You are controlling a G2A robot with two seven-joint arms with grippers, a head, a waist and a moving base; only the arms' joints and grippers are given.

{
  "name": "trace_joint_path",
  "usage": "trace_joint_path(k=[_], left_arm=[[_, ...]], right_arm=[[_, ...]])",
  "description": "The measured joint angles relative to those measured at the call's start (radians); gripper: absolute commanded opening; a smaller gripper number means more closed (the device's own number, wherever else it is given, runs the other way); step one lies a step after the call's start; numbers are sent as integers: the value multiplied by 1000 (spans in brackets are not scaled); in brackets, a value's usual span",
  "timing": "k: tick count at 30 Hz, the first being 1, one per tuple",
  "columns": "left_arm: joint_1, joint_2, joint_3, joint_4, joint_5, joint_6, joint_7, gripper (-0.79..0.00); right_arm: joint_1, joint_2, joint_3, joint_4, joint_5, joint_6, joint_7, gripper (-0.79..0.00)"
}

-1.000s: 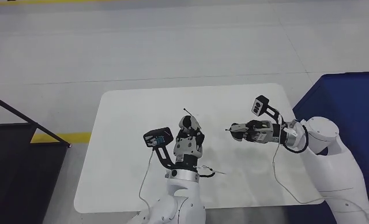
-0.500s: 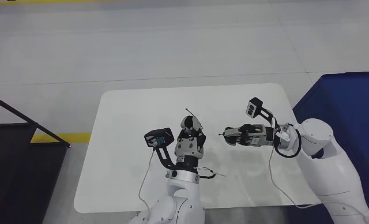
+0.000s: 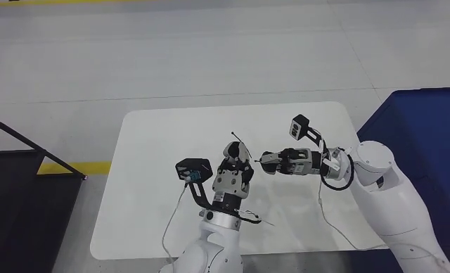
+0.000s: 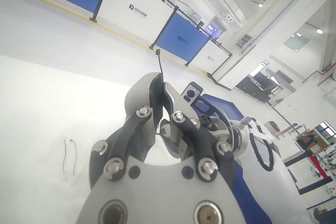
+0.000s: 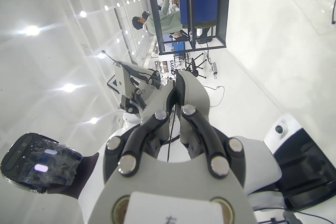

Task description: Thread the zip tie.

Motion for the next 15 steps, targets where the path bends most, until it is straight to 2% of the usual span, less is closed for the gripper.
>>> trace_joint_path(k=[15], left_arm=[[0, -23, -32, 38, 40, -35, -91, -785]], right_arm=[[1, 0, -2, 2, 1, -1, 1, -785]])
